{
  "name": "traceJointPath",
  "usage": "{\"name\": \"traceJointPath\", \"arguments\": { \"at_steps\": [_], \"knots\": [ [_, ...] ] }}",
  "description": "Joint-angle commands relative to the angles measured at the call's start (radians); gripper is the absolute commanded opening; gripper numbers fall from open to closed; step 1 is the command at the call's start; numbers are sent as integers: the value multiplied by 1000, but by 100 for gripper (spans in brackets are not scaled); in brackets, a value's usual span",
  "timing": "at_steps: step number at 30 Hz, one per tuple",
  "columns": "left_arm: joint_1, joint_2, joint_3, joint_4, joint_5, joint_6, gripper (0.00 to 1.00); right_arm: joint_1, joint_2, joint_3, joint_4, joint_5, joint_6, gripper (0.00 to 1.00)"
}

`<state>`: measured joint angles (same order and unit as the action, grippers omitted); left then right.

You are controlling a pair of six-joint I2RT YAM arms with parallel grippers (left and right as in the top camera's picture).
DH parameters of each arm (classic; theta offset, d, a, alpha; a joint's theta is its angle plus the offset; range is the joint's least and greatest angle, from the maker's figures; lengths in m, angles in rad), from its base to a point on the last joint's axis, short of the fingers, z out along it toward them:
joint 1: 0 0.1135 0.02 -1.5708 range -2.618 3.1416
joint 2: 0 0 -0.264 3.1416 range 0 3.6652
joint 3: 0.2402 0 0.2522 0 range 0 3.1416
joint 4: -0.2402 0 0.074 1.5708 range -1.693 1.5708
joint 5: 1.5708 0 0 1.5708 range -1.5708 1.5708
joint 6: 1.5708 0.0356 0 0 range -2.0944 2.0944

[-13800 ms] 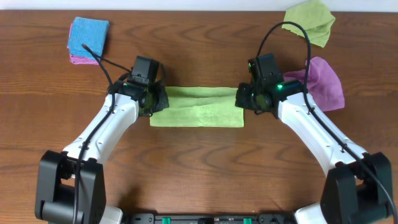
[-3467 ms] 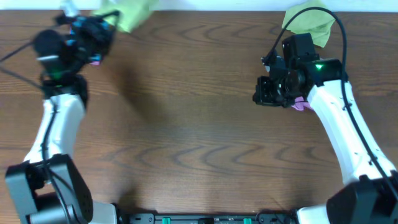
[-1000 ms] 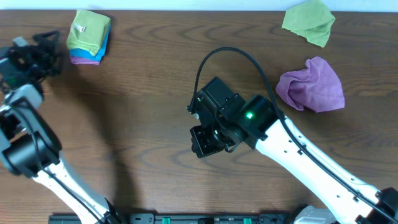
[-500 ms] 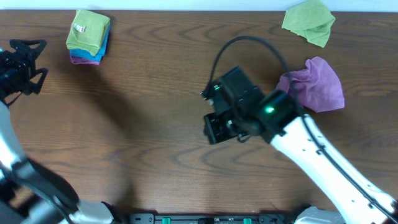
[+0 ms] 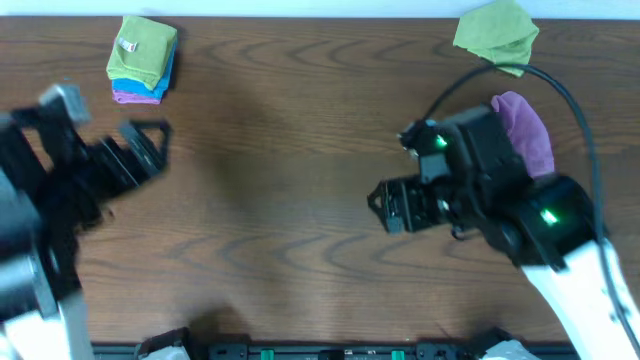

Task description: Fold the cloth

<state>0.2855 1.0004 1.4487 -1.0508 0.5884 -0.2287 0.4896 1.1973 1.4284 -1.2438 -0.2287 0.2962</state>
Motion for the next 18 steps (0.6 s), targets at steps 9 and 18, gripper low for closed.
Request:
{"name": "traceJointPath", "arguments": {
  "at_steps": [9, 18],
  "knots": [
    [-125, -491, -177, -190, -146, 160, 95, 60, -425, -230, -36, 174, 82, 99],
    [-125, -787, -621, -74, -10, 182, 95, 100, -715, -607, 202, 120, 92, 99]
  ]
}}
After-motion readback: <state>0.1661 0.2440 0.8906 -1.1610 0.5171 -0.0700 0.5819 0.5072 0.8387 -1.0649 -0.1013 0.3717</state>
